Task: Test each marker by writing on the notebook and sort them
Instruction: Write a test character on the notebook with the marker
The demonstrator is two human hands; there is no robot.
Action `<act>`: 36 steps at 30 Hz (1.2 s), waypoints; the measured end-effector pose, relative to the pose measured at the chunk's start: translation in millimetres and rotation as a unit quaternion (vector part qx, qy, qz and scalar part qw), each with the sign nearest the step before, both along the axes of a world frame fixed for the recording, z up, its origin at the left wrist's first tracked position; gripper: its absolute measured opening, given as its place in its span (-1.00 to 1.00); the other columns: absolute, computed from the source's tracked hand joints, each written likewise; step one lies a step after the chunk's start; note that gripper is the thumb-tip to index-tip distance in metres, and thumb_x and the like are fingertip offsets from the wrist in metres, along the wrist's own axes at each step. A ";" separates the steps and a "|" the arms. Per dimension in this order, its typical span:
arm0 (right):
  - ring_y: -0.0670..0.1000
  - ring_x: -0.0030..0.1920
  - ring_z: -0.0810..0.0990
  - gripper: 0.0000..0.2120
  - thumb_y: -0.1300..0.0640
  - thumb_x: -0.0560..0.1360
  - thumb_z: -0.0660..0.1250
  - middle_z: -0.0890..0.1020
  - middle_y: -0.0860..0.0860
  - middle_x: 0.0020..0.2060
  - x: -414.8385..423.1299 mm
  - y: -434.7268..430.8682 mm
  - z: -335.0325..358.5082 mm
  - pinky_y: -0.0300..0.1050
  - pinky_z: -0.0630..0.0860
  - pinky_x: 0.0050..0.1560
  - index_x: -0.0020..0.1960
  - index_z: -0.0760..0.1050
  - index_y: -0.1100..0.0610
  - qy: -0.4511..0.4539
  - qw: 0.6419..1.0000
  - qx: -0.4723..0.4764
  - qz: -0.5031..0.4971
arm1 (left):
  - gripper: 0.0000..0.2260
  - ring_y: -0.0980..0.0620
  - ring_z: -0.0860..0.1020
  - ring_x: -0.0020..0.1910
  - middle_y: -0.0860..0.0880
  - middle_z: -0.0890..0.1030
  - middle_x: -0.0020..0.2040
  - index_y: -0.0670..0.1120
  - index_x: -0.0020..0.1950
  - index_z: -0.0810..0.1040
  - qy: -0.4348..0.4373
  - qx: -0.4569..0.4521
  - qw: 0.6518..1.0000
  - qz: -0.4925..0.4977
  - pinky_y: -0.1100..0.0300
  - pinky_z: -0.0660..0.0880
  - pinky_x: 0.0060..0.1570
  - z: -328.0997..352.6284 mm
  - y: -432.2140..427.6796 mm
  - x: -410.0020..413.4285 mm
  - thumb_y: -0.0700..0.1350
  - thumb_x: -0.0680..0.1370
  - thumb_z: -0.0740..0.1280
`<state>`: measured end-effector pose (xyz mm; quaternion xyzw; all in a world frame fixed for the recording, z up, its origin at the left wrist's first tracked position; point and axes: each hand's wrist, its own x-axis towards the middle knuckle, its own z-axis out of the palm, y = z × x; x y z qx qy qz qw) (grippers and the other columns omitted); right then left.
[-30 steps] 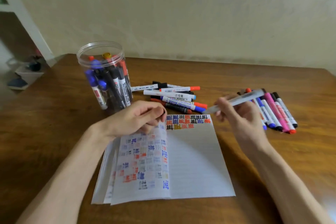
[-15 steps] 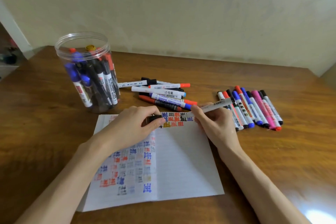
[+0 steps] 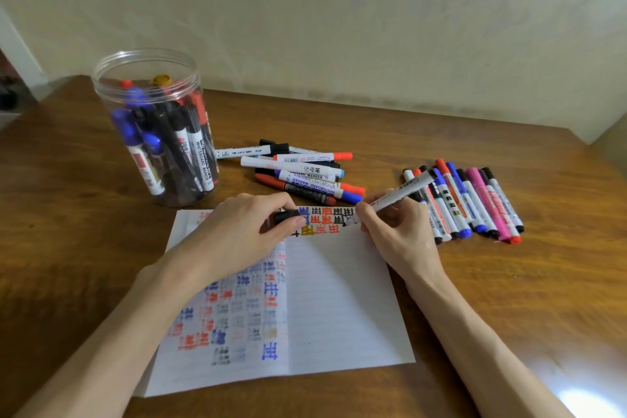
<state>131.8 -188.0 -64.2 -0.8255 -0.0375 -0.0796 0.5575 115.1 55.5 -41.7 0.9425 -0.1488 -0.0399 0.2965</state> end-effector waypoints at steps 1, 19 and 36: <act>-0.16 -0.33 0.65 -0.90 0.23 0.57 0.43 0.69 -0.08 -0.36 -0.2 -0.1 0.0 -0.31 0.51 -0.29 -0.13 0.66 0.15 -0.003 1.000 -0.002 0.002 | -0.79 0.27 0.62 -0.06 0.27 0.65 0.01 0.21 0.12 0.56 -0.001 0.000 1.000 0.000 0.13 0.63 -0.10 -0.2 0.3 0.0 0.25 0.61 0.24; -0.13 -0.30 0.68 -0.92 0.23 0.56 0.44 0.69 -0.10 -0.35 1.3 -1.1 -3.2 -0.33 0.51 -0.28 -0.12 0.64 0.15 -0.024 1.000 -0.015 0.000 | -0.72 0.24 0.62 -0.05 0.23 0.66 0.02 0.21 0.13 0.57 -0.011 0.015 1.000 0.002 0.09 0.63 -0.07 -3.6 1.9 1.7 0.31 0.58 0.21; -0.13 -0.35 0.66 -0.89 0.23 0.55 0.44 0.70 -0.08 -0.35 0.0 0.2 -3.0 -0.31 0.51 -0.31 -0.15 0.62 0.11 -0.028 0.999 -0.022 0.015 | -0.65 0.26 0.62 -0.03 0.24 0.66 0.04 0.22 0.10 0.57 -0.001 0.010 1.000 0.003 0.10 0.63 -0.07 -0.8 1.3 0.6 0.37 0.53 0.15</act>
